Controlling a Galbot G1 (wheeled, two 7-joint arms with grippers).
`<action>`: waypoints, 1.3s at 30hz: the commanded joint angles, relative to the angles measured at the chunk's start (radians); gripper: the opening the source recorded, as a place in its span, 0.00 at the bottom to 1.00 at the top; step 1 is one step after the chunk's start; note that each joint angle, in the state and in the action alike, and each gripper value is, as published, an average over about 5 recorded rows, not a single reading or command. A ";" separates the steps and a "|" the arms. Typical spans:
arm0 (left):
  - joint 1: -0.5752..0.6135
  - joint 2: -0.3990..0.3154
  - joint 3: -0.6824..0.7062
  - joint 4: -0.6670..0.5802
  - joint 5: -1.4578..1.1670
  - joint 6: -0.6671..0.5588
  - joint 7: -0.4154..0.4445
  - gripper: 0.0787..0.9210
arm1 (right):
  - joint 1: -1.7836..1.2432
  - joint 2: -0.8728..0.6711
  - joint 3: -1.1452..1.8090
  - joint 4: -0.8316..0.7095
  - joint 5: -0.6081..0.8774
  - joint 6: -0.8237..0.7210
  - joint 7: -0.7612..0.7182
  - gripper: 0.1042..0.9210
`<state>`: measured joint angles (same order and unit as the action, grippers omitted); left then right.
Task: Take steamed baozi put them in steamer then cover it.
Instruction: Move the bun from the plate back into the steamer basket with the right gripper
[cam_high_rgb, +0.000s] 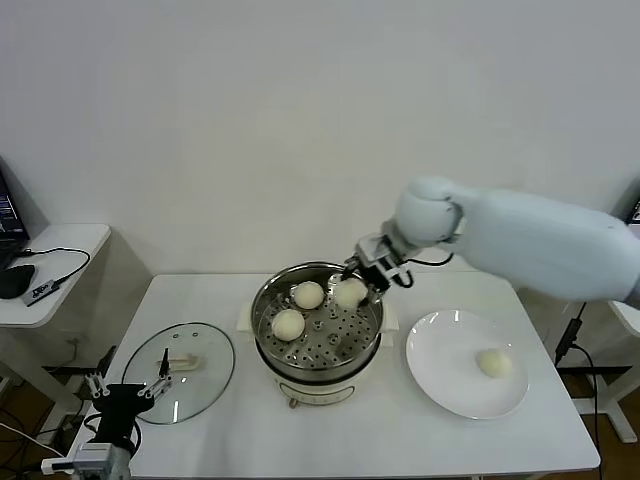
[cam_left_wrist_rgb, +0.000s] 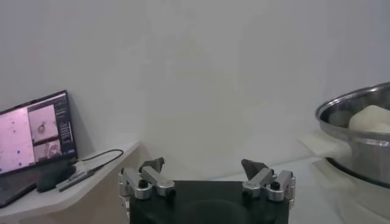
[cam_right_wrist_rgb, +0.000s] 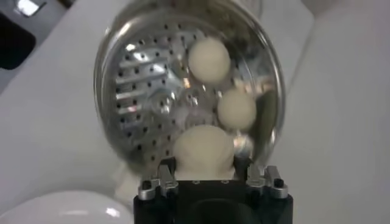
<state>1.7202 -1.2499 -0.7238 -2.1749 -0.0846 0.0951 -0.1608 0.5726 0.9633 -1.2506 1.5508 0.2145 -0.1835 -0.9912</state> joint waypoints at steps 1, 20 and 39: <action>0.007 -0.009 -0.014 -0.002 0.000 -0.003 -0.001 0.88 | -0.013 0.151 -0.075 -0.005 -0.080 0.172 0.029 0.61; 0.003 -0.022 -0.012 0.004 -0.001 -0.009 -0.003 0.88 | -0.013 0.174 -0.120 0.009 -0.203 0.332 -0.041 0.62; 0.000 -0.021 -0.010 0.010 0.001 -0.014 -0.003 0.88 | -0.006 0.165 -0.117 0.012 -0.166 0.317 -0.045 0.66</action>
<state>1.7203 -1.2709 -0.7344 -2.1647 -0.0844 0.0799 -0.1644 0.5625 1.1254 -1.3642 1.5603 0.0459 0.1220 -1.0324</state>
